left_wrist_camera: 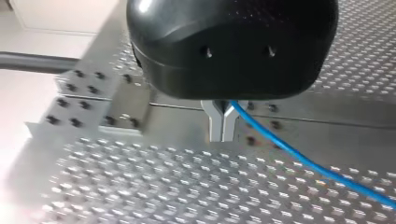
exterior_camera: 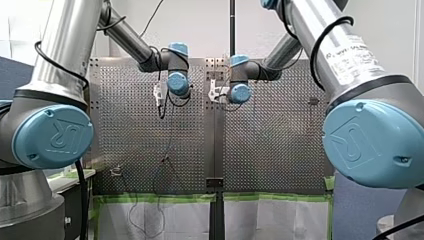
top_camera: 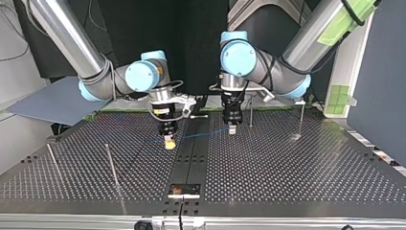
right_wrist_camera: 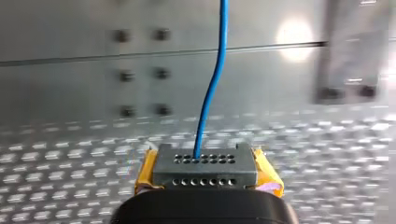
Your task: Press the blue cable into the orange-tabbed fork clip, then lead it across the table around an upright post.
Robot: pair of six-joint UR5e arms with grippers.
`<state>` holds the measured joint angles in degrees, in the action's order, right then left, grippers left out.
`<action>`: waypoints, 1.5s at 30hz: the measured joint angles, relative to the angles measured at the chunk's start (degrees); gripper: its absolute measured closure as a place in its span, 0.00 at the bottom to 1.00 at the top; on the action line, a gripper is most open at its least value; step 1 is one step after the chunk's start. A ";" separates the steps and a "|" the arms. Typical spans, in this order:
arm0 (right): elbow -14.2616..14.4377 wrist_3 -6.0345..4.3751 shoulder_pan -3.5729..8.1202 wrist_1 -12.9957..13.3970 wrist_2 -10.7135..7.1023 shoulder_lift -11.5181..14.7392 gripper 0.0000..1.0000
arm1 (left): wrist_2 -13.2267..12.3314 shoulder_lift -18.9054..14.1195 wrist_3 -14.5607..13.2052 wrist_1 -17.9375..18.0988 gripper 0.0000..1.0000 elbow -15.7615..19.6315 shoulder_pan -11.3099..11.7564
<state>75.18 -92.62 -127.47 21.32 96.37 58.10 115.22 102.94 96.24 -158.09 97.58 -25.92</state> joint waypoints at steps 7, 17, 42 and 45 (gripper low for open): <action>-1.93 0.21 -0.02 -2.53 -0.06 3.46 1.00 | -0.82 -3.55 0.00 -2.96 1.00 -3.54 0.07; -2.95 0.23 1.10 -4.72 0.75 8.23 1.00 | -2.96 -7.50 0.03 -5.36 1.00 -8.34 0.31; -2.93 0.19 7.44 -11.10 3.68 20.47 1.00 | -8.96 -2.63 1.96 -11.72 1.00 -18.78 -0.75; -2.90 0.15 8.80 -12.32 3.48 20.67 1.00 | -9.12 -1.52 1.58 -12.80 1.00 -20.11 -1.34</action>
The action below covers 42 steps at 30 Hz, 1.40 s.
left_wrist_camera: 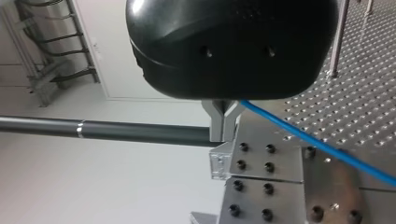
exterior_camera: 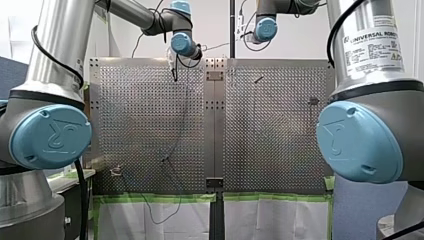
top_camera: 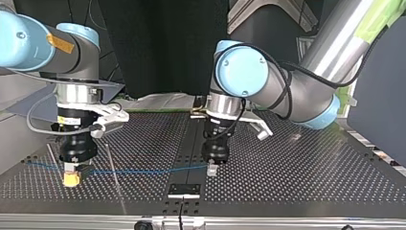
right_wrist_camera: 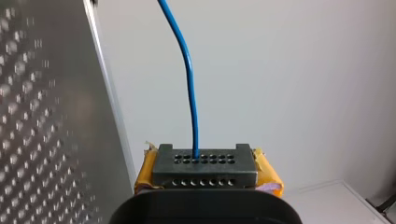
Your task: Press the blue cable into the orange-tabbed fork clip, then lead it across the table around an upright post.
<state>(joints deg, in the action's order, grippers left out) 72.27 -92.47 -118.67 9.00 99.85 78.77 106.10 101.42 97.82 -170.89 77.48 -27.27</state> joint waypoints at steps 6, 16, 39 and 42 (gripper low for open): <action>0.02 0.12 2.90 -0.97 -0.86 0.05 1.00 | -0.11 2.93 0.91 -2.11 1.00 -3.00 -1.28; 0.02 0.15 7.46 -0.99 -1.14 -0.75 1.00 | -0.78 7.68 1.82 -5.51 1.00 -7.77 -3.33; 0.06 -0.97 11.25 -0.89 -2.63 -2.81 1.00 | -1.26 18.99 2.86 -10.10 1.00 -19.75 -8.26; 0.15 -1.00 11.70 -0.87 -2.67 -3.28 1.00 | -1.26 19.88 3.21 -10.41 1.00 -21.21 -8.62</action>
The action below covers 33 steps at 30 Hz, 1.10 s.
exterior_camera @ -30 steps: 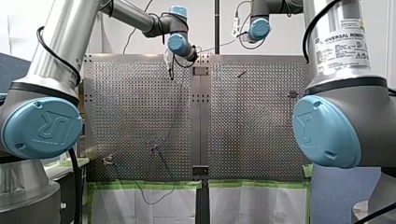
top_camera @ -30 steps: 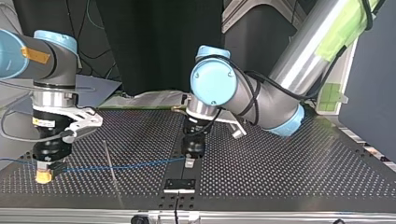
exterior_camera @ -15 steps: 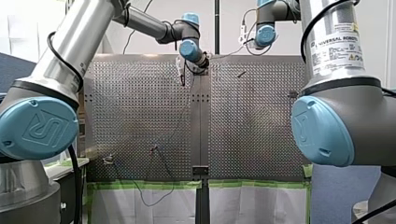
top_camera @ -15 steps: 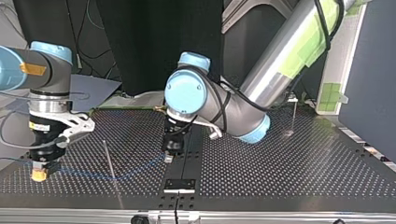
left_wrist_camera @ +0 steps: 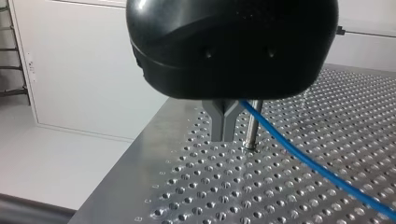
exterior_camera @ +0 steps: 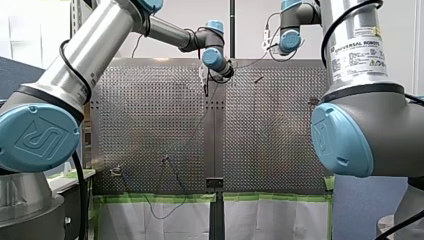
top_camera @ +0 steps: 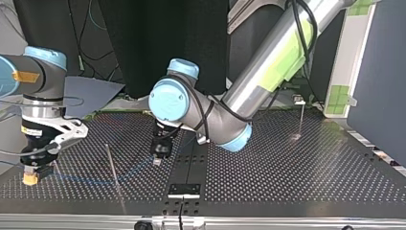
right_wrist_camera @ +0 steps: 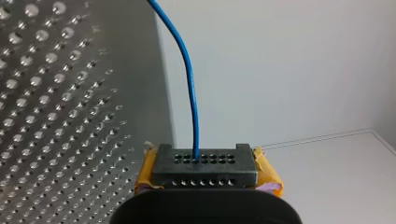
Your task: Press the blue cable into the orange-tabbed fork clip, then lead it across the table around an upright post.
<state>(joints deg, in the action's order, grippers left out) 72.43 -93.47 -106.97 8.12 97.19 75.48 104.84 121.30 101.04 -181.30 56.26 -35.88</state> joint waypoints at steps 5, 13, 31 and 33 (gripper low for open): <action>0.33 -0.21 0.39 0.00 -0.04 -0.54 1.00 | -0.15 1.92 0.15 -1.20 1.00 -2.45 -0.32; 1.42 -0.21 1.34 0.21 0.03 -0.69 1.00 | -0.11 3.22 0.32 -1.70 1.00 -6.18 -0.42; 2.02 -0.41 2.05 0.28 -0.08 -1.04 1.00 | -0.39 8.57 -0.50 -1.79 1.00 -12.21 -1.47; 2.11 -0.41 2.06 0.30 -0.09 -1.18 1.00 | -0.43 8.92 -0.42 -0.86 1.00 -11.29 -1.35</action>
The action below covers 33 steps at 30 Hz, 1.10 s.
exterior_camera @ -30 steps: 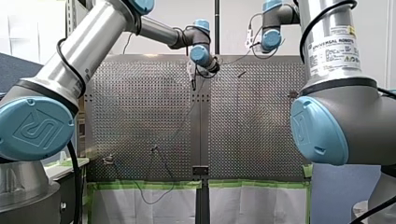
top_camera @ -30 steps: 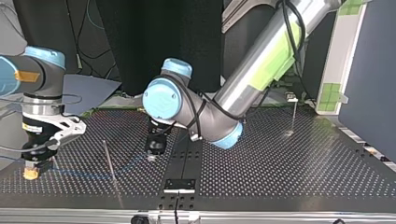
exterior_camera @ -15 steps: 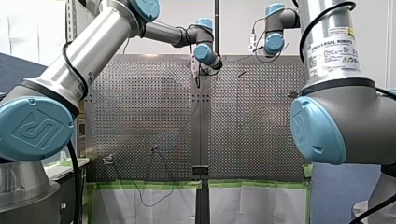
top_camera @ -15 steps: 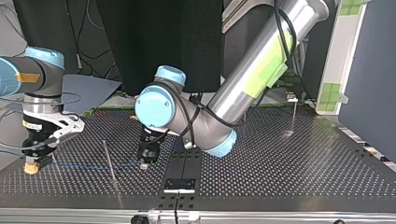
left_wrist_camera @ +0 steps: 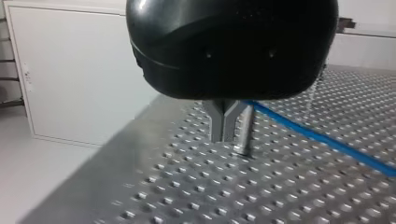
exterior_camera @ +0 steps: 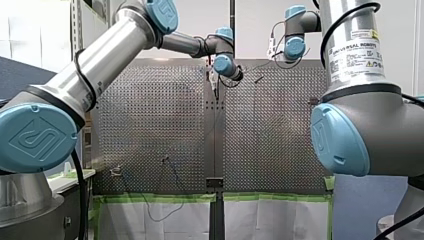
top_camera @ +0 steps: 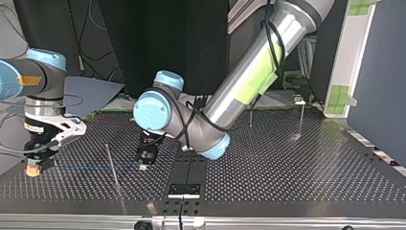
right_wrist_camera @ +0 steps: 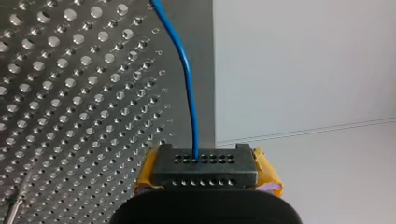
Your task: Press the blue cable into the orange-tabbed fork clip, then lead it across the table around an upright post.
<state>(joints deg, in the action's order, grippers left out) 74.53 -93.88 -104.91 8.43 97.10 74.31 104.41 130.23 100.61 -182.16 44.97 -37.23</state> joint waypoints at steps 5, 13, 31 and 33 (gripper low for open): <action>0.07 0.02 0.00 0.00 -0.05 -0.36 1.00 | -0.20 0.21 0.11 2.60 1.00 2.55 0.33; 2.02 0.01 0.59 0.36 0.27 -1.36 1.00 | -0.69 0.22 0.27 4.70 1.00 6.51 0.54; 6.98 -2.62 1.75 2.68 0.29 -6.69 1.00 | -1.15 0.23 0.30 5.38 0.58 7.53 0.64; 7.74 -3.30 1.75 3.41 0.29 -6.82 1.00 | -0.63 0.24 0.26 5.45 0.55 7.54 0.76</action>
<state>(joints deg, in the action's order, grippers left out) 82.27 -97.19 -103.15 11.83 97.39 67.49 103.78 130.47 100.87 -176.71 52.51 -36.47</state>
